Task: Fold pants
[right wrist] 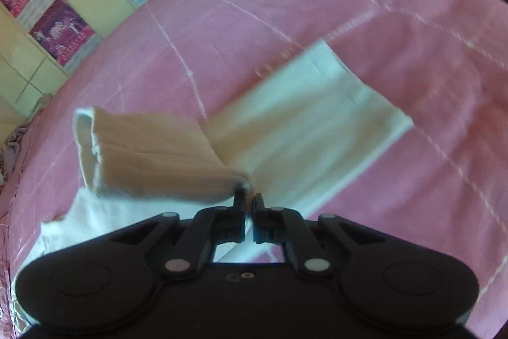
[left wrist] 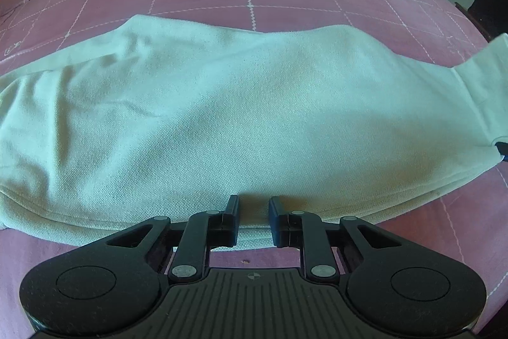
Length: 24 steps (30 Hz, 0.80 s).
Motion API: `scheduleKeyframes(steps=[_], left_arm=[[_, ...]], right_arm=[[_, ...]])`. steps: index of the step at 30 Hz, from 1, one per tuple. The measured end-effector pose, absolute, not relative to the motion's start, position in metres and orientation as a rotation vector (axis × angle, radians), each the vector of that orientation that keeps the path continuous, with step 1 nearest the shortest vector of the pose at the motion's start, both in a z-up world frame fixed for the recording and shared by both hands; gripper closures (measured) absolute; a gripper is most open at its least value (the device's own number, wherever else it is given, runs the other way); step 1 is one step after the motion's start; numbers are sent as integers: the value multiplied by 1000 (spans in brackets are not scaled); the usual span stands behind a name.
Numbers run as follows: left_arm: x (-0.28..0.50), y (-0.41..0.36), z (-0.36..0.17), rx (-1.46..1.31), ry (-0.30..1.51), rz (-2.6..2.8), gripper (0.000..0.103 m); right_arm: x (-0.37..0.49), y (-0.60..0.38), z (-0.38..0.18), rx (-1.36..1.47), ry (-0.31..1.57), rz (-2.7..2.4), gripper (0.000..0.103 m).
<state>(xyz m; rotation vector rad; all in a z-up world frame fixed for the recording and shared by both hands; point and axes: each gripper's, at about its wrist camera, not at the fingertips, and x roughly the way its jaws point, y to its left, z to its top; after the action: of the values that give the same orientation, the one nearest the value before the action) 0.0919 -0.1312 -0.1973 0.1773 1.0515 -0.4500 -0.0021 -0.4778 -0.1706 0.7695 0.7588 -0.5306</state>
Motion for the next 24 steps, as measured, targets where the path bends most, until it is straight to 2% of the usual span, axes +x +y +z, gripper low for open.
scheduleKeyframes(steps=[3,5,7,9,11,12,13,14,15,16,20,24], left_arm=[[91,-132,-197,183,1051,-442,83],[90,-134,-197,189,1049,-437,83],[89,-135,-196,191,1046,-434,83],[89,-135,-196,189,1045,-434,83],[89,-135,-196,188,1044,-432,83],[89,-135,-195,189,1044,-430,83],[89,-135,-196,189,1044,-428,83],[89,-135,-196,190,1043,-428,82],[89,-135,-195,190,1042,-427,82],[89,-135,-195,191,1041,-425,82],[88,-136,-195,197,1034,-423,82],[87,-134,-191,171,1029,-403,82]], right_arm=[[-10,-479,-179,813,709,-516,98],[-3,-483,-174,789,698,-503,84],[1,-492,-168,789,663,-501,82],[5,-499,-164,765,657,-523,74],[9,-505,-162,750,652,-553,53],[11,-508,-160,747,648,-567,48],[14,-512,-159,744,636,-569,50],[15,-514,-159,738,630,-559,66],[18,-516,-159,730,637,-558,76],[20,-519,-160,729,647,-562,96],[40,-519,-147,696,657,-504,98],[55,-492,-51,578,397,-328,99]])
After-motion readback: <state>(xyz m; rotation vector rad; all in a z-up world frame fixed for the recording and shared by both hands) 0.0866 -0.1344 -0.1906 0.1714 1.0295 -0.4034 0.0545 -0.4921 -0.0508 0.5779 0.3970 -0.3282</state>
